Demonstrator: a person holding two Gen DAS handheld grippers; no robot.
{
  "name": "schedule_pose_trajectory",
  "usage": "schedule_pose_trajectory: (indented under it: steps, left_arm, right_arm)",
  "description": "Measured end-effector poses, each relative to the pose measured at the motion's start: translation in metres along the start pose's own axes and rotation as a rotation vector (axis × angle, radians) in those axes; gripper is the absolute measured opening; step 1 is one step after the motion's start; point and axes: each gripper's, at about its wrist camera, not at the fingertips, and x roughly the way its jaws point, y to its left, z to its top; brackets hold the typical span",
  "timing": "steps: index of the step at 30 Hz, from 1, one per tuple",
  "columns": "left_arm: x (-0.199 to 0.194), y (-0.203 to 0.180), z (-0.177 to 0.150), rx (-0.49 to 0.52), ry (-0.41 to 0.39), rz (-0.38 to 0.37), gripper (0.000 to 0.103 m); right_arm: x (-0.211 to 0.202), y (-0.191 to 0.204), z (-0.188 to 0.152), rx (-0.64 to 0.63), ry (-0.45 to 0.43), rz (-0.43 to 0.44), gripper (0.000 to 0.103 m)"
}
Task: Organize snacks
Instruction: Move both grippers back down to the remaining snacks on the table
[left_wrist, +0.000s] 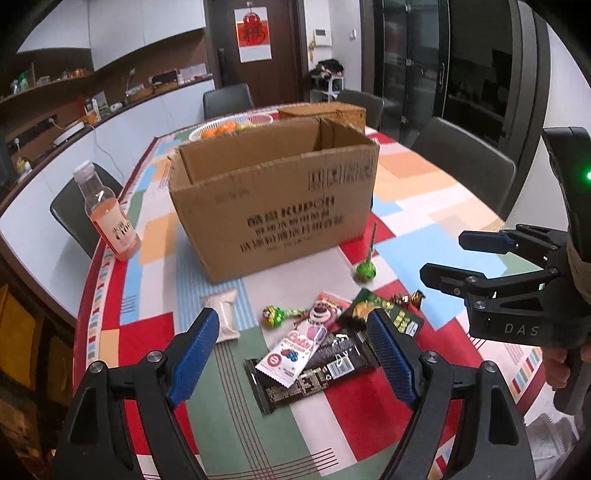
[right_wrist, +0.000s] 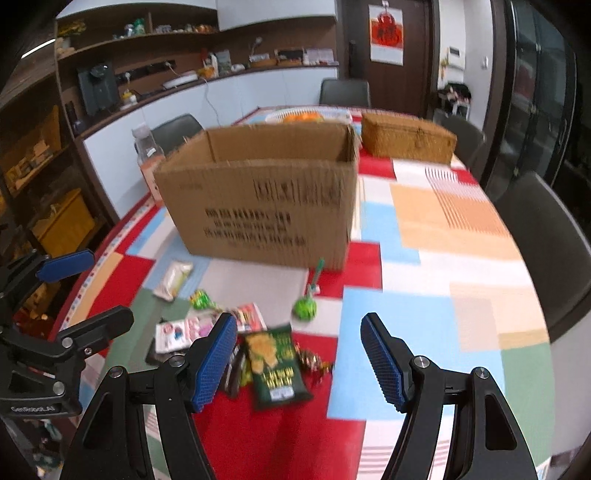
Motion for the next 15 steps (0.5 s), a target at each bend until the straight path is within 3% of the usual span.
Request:
schedule_pose_trajectory:
  steps: [15]
  left_arm:
    - [0.058,-0.006,-0.012,0.062,0.162,-0.019,0.082]
  right_arm:
    - [0.037,-0.013,-0.017,-0.019,0.122,-0.051,0.066]
